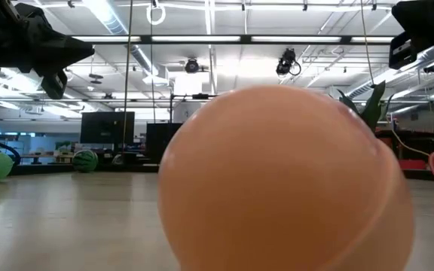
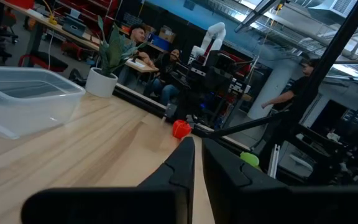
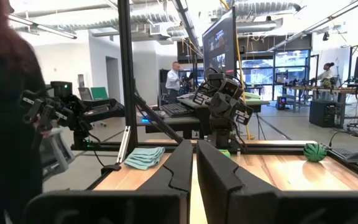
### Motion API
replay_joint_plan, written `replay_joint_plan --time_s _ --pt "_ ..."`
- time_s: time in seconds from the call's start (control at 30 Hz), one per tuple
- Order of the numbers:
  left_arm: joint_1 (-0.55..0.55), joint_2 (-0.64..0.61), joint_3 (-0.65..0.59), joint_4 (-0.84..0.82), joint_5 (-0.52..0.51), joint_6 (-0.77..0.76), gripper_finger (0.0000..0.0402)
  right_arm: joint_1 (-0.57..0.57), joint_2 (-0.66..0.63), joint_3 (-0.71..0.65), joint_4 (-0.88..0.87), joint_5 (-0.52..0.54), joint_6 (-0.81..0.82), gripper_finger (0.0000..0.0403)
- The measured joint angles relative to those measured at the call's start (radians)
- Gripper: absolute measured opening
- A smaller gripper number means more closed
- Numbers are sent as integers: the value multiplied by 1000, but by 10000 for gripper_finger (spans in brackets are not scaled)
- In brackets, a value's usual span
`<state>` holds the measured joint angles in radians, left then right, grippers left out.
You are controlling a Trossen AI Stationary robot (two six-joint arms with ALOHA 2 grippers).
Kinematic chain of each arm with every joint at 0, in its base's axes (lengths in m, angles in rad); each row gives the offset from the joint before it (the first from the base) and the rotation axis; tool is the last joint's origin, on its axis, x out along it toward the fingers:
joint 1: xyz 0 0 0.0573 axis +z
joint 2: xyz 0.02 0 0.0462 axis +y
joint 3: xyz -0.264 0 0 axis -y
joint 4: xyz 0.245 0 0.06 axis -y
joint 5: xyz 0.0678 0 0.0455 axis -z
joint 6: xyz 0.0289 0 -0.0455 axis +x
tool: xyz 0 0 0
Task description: Pick and placing Produce into tupperware
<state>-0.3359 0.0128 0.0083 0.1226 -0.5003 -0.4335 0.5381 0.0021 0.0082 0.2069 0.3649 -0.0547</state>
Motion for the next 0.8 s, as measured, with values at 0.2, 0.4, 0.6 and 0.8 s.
replay_joint_plan --time_s 0.2,0.4,0.6,0.8 --pt "1 0 0 0 0 0 28 0 0 0 0 0 0 29" --pt "3 0 0 7 0 2 34 0 0 0 0 0 0 29" --pt "26 0 0 6 0 9 29 0 0 0 0 0 0 29" --pt "72 0 0 -9 0 0 6 0 0 0 0 0 0 29"
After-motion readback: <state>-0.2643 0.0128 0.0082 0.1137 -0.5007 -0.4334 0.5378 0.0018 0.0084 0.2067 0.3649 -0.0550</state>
